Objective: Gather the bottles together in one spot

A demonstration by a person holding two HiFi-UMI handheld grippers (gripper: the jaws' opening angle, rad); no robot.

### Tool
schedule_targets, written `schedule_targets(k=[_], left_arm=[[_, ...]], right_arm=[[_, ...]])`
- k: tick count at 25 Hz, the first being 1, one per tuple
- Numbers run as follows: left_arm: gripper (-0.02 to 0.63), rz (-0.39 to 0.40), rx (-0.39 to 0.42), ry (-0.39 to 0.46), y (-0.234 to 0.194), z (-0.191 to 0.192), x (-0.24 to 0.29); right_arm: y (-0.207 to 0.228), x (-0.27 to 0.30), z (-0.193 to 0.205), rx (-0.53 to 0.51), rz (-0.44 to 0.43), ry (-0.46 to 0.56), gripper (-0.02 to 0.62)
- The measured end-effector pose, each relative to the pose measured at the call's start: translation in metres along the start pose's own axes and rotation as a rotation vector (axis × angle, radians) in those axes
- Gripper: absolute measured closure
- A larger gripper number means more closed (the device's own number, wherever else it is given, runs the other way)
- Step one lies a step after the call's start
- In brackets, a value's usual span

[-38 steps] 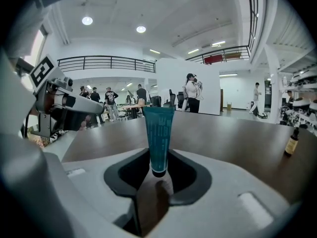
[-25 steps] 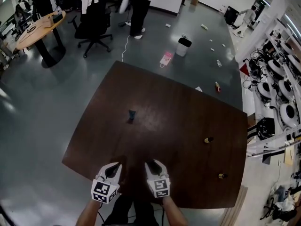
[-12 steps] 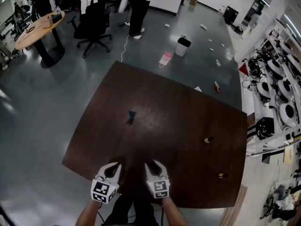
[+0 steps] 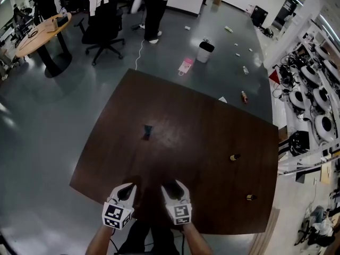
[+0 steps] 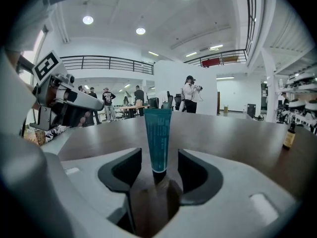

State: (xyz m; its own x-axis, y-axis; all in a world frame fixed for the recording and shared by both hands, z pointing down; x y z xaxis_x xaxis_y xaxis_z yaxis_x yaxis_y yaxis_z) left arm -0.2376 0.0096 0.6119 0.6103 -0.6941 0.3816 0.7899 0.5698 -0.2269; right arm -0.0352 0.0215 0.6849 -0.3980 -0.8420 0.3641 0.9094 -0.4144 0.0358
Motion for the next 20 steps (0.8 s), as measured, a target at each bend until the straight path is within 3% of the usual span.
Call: schedule_targets(k=[7, 11, 14, 16, 20], left_arm=[[0.606, 0.006, -0.001, -0.002, 0.008, -0.008, -0.006], [0.606, 0.031, 0.006, 0.0, 0.015, -0.017, -0.005], [0.606, 0.066, 0.023, 0.0, 0.024, -0.021, 0.002], [0.606, 0.091, 0.041, 0.008, 0.03, -0.028, 0.006], [0.606, 0.132, 0.065, 0.023, 0.047, -0.044, 0.013]], right_arm=[[-0.004, -0.021, -0.008, 0.031, -0.036, 0.002, 0.378], [-0.003, -0.043, -0.019, 0.051, -0.047, 0.012, 0.449], [0.002, -0.057, -0.025, 0.059, -0.006, 0.034, 0.562], [0.005, -0.064, -0.031, 0.07, 0.035, 0.055, 0.592], [0.015, -0.084, -0.039, 0.091, 0.111, 0.087, 0.594]])
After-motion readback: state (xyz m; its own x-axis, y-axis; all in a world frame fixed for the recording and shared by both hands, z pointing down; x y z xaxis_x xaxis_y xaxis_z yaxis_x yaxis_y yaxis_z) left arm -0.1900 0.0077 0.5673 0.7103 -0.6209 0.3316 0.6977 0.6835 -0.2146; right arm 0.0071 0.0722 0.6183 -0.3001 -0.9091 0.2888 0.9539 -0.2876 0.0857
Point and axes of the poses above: the fingertips, and each gripper's own axes: x forward along the fingers, y to its right, z out of its underside, the point moved 7 cm from there along -x, backward along the fingers, and after that the axes turned 3 degrees about y, right-handed, at the moved point
